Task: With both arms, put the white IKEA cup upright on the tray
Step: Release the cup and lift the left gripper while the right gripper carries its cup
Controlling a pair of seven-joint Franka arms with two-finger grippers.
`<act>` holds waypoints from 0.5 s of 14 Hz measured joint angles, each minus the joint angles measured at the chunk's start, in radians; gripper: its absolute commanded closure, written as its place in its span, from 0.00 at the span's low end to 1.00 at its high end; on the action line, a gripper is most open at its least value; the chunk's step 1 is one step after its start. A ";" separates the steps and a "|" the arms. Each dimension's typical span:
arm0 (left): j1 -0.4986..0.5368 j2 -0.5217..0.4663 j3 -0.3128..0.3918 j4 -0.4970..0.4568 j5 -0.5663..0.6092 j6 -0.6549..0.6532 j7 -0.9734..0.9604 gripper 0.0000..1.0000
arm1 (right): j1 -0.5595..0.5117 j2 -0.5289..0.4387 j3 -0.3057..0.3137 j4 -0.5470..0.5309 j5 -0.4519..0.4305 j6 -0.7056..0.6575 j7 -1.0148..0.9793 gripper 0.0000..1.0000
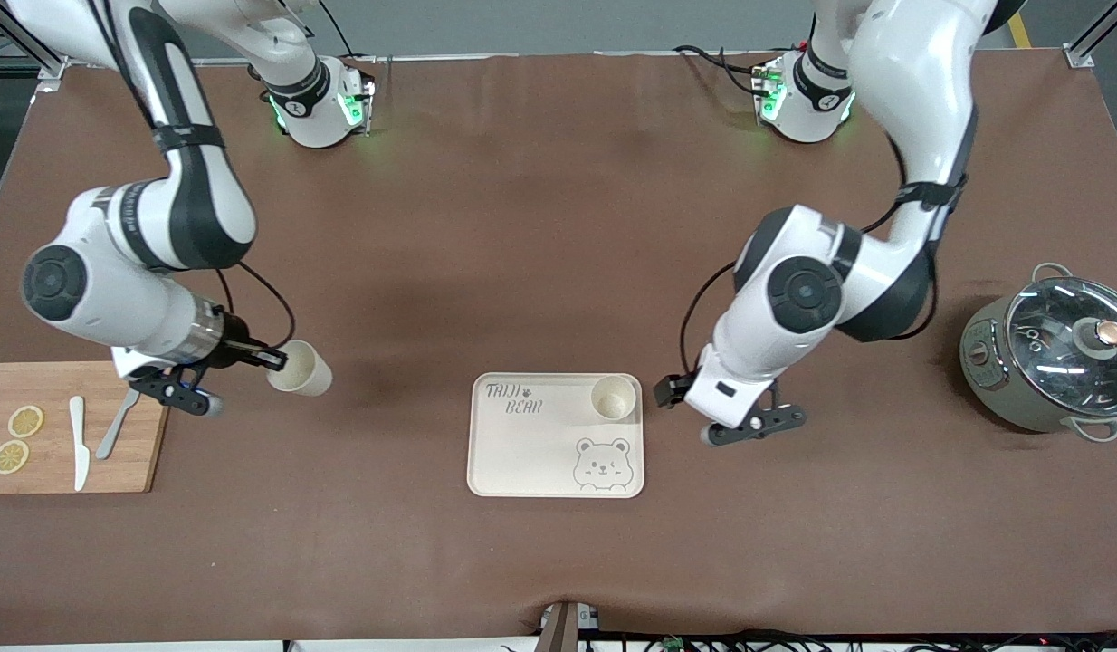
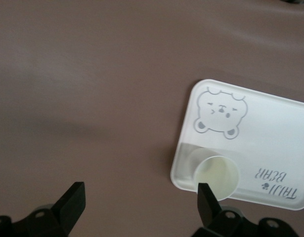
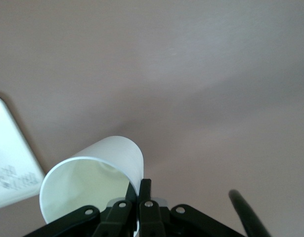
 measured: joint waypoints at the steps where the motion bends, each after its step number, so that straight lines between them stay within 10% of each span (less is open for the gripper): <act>1: 0.023 -0.026 0.000 -0.001 0.000 -0.043 0.044 0.00 | 0.033 0.026 0.001 0.039 0.003 0.000 0.072 1.00; 7: 0.145 -0.216 -0.001 -0.101 0.000 -0.136 0.308 0.00 | 0.194 0.260 0.003 0.311 0.058 -0.031 0.464 1.00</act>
